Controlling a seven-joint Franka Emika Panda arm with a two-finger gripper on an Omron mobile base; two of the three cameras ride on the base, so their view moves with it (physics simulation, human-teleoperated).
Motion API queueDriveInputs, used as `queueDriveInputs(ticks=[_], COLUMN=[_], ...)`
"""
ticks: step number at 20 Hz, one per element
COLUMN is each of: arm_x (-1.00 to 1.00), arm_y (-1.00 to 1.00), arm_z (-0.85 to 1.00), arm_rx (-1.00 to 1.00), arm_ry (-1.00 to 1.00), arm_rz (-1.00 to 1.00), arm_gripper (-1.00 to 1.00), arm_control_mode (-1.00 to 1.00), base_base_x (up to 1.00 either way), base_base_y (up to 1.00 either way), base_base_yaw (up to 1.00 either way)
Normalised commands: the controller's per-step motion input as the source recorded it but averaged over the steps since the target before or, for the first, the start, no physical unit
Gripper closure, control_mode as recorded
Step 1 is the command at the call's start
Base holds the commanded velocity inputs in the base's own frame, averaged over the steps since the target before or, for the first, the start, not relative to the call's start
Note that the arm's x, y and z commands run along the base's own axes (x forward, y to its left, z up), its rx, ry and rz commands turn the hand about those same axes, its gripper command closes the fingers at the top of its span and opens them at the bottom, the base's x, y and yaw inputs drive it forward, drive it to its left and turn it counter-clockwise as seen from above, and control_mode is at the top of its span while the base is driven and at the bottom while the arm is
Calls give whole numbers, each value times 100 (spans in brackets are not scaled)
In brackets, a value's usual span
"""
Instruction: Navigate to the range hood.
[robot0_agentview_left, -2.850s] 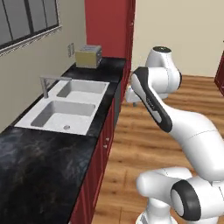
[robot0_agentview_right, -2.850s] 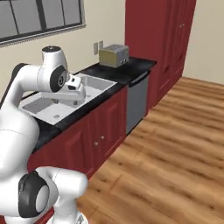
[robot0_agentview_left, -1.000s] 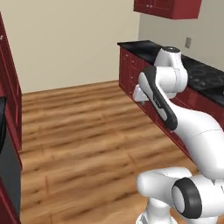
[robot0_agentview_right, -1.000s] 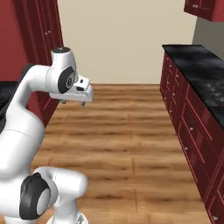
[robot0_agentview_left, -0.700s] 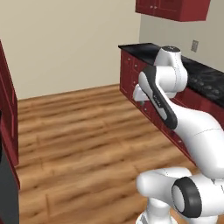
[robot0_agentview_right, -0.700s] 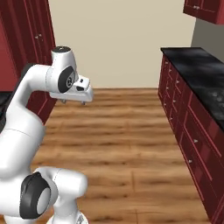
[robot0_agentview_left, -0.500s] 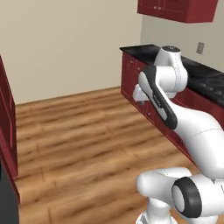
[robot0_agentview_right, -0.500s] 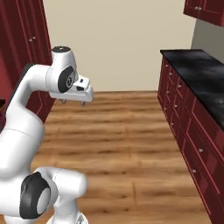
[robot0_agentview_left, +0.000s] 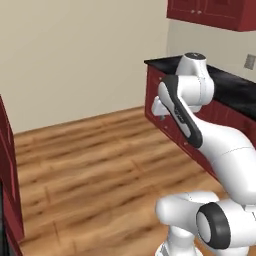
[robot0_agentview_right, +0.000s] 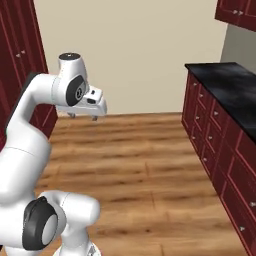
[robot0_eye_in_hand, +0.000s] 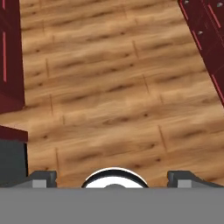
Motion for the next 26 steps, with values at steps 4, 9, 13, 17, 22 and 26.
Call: queueDriveInputs(ticks=[4, 9, 13, 17, 22, 26], arm_x=[0, 0, 0, 0, 0, 0], arm_y=[0, 0, 0, 0, 0, 0], arm_z=[0, 0, 0, 0, 0, 0], arm_rx=[0, 0, 0, 0, 0, 0], arm_ry=[0, 0, 0, 0, 0, 0], arm_rz=[0, 0, 0, 0, 0, 0], arm_gripper=[-100, -100, -100, -100, -100, -100], arm_control_mode=[100, 100, 100, 100, 100, 100], base_base_x=[100, 100, 100, 100, 91, 66], base_base_y=[27, 0, -5, -22, -49, -78], base_base_yaw=[-21, -46, -52, -56, -61, -64])
